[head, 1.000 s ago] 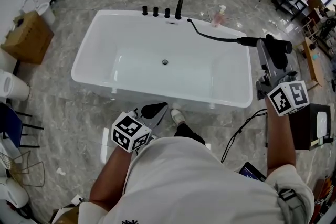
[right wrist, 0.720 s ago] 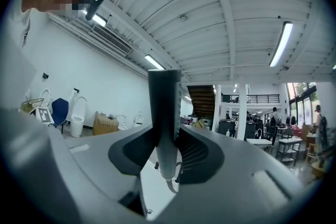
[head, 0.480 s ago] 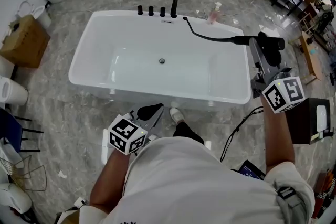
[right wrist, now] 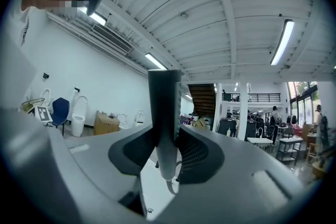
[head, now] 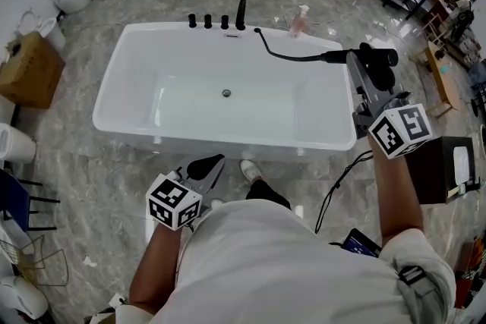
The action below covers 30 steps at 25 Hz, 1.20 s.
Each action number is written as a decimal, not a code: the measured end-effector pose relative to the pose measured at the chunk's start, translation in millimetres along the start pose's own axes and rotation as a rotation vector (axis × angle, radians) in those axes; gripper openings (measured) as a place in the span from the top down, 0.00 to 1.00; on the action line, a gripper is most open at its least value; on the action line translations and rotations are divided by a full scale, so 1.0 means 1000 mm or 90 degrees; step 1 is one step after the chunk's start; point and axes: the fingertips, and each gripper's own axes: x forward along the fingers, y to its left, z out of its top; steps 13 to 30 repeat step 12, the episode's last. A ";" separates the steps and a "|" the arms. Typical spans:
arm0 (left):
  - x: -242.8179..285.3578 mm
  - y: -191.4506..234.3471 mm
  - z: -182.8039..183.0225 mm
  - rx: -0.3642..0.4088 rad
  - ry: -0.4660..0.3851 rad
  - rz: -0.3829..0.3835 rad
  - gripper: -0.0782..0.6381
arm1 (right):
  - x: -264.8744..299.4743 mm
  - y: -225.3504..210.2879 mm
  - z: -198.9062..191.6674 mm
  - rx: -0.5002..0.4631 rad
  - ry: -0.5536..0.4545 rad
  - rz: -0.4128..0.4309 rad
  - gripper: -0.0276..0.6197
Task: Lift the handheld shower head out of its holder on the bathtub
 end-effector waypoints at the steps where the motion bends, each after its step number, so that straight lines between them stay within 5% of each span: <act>1: 0.000 0.000 0.001 0.000 0.000 0.000 0.88 | 0.000 -0.001 0.001 -0.001 0.000 0.000 0.73; 30: 0.003 0.007 0.000 -0.004 -0.006 0.007 0.88 | 0.003 -0.008 0.003 -0.010 -0.001 -0.003 0.73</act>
